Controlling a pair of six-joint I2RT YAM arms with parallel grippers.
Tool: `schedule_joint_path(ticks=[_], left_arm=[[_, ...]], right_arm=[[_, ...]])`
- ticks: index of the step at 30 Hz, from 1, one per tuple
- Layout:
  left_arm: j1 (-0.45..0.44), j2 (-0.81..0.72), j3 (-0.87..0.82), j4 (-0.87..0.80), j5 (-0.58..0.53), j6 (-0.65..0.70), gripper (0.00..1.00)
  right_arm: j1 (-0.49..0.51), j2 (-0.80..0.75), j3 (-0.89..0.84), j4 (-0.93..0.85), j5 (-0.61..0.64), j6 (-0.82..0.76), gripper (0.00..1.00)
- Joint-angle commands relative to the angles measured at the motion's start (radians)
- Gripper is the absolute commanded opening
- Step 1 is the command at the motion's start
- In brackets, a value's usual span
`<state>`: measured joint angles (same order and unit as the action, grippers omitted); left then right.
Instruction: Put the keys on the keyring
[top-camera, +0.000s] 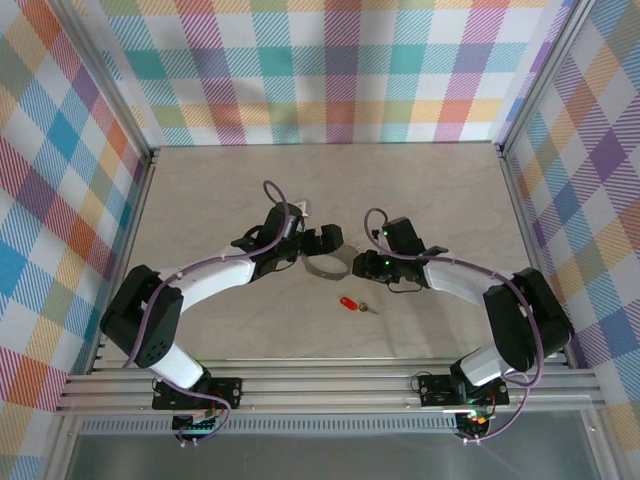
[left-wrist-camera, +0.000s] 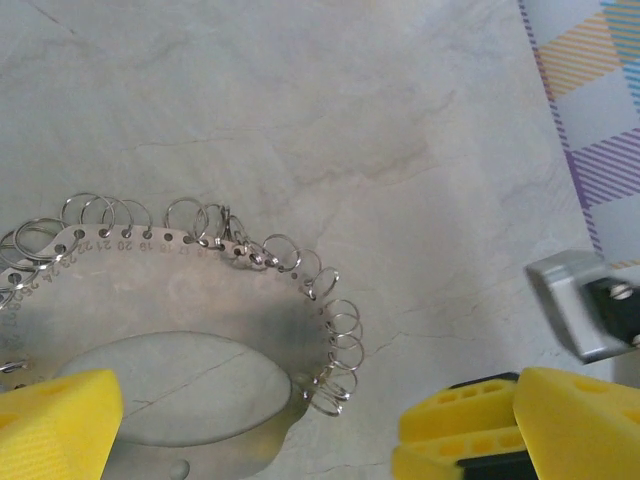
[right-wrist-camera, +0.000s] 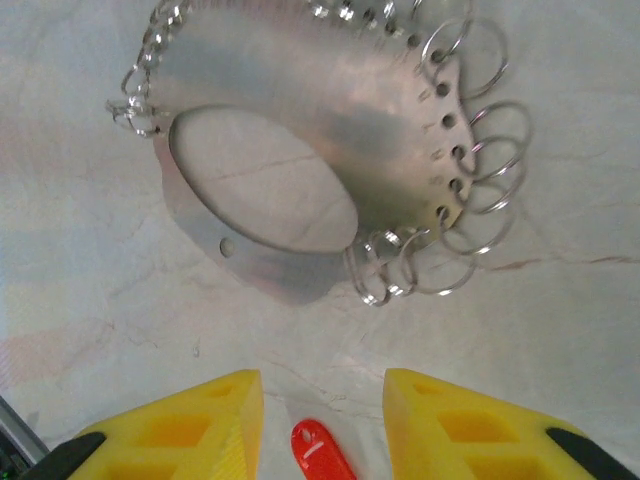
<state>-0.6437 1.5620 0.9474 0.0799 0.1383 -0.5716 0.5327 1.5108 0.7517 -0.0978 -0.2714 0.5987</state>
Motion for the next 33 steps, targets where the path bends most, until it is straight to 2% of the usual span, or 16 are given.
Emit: schedule_joint_path(ticks=[1,19,33], left_arm=[[-0.003,-0.028,-0.024,-0.033,-0.008,-0.009,1.0],[-0.003,-0.053,-0.025,-0.042,-0.006,0.003,1.0],[-0.004,-0.061,-0.025,-0.036,-0.007,0.008,1.0]], right_arm=[[0.028,0.049,0.026,-0.005,-0.001,0.01,0.36],[0.049,0.185,0.124,-0.027,0.089,-0.041,0.34],[0.049,0.212,0.169,-0.059,0.133,-0.076,0.32]])
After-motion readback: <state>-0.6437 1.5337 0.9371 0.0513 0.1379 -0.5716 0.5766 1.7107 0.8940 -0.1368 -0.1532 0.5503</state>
